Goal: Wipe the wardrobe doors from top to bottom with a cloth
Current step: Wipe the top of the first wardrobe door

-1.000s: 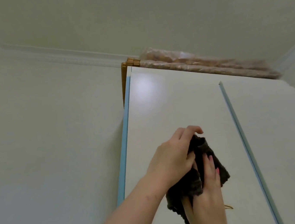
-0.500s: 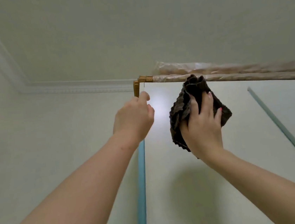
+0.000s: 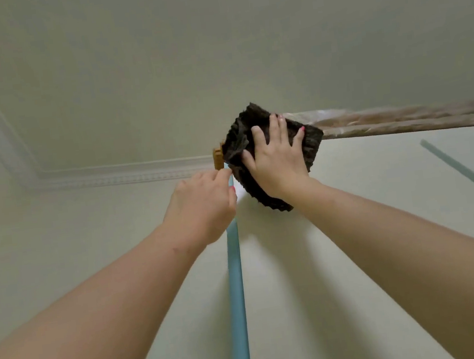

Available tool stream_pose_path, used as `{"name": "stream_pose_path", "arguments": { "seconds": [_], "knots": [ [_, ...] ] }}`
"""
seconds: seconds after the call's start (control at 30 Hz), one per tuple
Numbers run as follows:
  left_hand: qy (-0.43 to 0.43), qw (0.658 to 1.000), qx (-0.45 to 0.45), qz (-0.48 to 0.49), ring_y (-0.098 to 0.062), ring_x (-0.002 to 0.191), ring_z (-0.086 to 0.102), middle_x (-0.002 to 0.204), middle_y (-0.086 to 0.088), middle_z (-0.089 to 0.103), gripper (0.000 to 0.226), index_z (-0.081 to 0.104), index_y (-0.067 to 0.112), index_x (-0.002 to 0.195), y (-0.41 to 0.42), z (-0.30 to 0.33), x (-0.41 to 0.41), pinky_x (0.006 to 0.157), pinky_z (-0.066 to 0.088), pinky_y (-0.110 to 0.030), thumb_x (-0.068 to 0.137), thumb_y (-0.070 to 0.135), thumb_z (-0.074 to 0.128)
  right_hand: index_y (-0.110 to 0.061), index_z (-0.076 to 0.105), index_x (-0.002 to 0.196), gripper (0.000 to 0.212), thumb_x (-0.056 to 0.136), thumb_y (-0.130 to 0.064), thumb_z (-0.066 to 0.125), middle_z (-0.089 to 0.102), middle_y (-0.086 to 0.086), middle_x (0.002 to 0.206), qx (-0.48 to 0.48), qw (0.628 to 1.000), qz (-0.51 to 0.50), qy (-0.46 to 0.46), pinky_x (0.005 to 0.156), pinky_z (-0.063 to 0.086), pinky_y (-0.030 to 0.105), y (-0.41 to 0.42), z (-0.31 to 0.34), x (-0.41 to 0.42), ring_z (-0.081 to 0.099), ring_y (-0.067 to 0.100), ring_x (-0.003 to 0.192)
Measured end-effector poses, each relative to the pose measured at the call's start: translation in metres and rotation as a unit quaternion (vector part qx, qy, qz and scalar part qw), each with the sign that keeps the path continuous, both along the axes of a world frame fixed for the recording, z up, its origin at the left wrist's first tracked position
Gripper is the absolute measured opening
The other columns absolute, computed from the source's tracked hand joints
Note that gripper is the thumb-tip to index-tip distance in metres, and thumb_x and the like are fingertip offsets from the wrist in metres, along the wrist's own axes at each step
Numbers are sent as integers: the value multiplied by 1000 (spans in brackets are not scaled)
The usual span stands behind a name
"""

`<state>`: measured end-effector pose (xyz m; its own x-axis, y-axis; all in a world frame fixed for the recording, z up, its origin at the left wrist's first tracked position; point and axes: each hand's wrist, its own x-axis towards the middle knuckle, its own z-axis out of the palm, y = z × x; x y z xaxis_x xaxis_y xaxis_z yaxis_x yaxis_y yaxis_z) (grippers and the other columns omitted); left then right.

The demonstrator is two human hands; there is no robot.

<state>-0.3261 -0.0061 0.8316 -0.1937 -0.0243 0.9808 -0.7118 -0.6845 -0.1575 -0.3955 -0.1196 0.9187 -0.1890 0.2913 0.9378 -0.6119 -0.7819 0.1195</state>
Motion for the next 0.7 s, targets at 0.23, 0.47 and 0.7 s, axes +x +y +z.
{"name": "stream_pose_path", "arguments": {
  "seconds": [0.23, 0.47, 0.7],
  "knots": [
    [17, 1000, -24, 8, -25, 124, 44, 135, -6, 51, 38, 42, 15, 132, -17, 6, 5, 102, 36, -41, 99, 26, 28, -25, 8, 152, 70, 93, -61, 19, 0, 12, 159, 70, 982, 43, 170, 115, -6, 54, -29, -3, 37, -8, 25, 146],
    [18, 999, -17, 26, -22, 134, 35, 143, -4, 44, 41, 41, 17, 136, -42, -6, -15, 112, 22, -45, 99, 28, 26, -12, 6, 151, 56, 102, -34, 20, -1, 17, 158, 71, 983, -10, 167, 115, 0, 57, -34, -22, 22, -6, 31, 145],
    [34, 999, -16, 32, -24, 125, 44, 136, -4, 50, 39, 44, 15, 131, -70, -15, -41, 106, 27, -44, 98, 25, 25, -6, 17, 148, 54, 100, -29, 19, 5, 14, 158, 124, 985, 0, 123, 115, 4, 56, -116, -20, -44, 1, 29, 145]
  ]
}}
